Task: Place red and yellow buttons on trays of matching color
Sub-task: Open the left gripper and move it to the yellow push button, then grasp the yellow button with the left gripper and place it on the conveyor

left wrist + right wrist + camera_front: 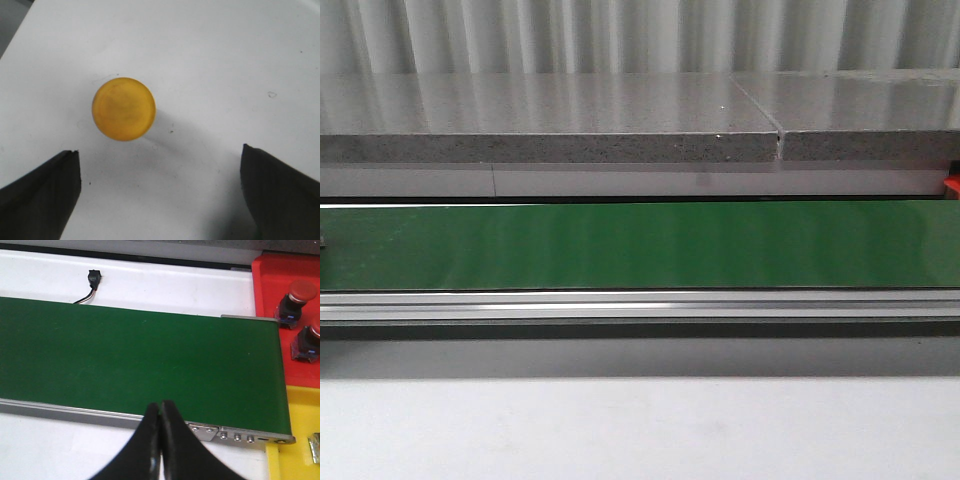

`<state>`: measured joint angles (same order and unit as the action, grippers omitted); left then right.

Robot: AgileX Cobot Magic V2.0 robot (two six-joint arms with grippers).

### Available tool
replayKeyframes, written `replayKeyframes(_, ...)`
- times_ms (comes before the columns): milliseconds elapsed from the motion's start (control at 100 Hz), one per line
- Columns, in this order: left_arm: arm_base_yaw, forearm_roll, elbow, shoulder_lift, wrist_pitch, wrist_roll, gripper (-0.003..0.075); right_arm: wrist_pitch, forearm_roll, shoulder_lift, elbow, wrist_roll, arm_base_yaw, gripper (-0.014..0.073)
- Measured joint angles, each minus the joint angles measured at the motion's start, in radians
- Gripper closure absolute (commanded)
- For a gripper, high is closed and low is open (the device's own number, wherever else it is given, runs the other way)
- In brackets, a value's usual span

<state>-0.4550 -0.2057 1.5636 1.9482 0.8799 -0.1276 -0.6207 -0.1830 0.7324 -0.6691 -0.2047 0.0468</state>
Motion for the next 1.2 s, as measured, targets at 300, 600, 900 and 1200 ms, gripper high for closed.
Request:
replayKeyframes(300,-0.004,0.0,0.126,0.139,-0.011,0.006,0.0093,0.0,0.0,0.0,0.0,0.0,0.0,0.0662)
replayKeyframes(600,-0.004,0.02,0.143,0.212,-0.021,0.024,0.0167,-0.002,0.0,0.0,0.0,0.0,0.0,0.0662)
replayKeyframes(900,-0.006,0.034,0.144,0.225,-0.027,0.031,0.0592,-0.002,0.0,0.0,0.0,0.0,0.0,0.0662)
replayKeyframes(1200,-0.006,0.036,0.144,0.145,-0.021,0.035,0.0722,-0.002,0.0,0.0,0.0,0.0,0.0,0.0662)
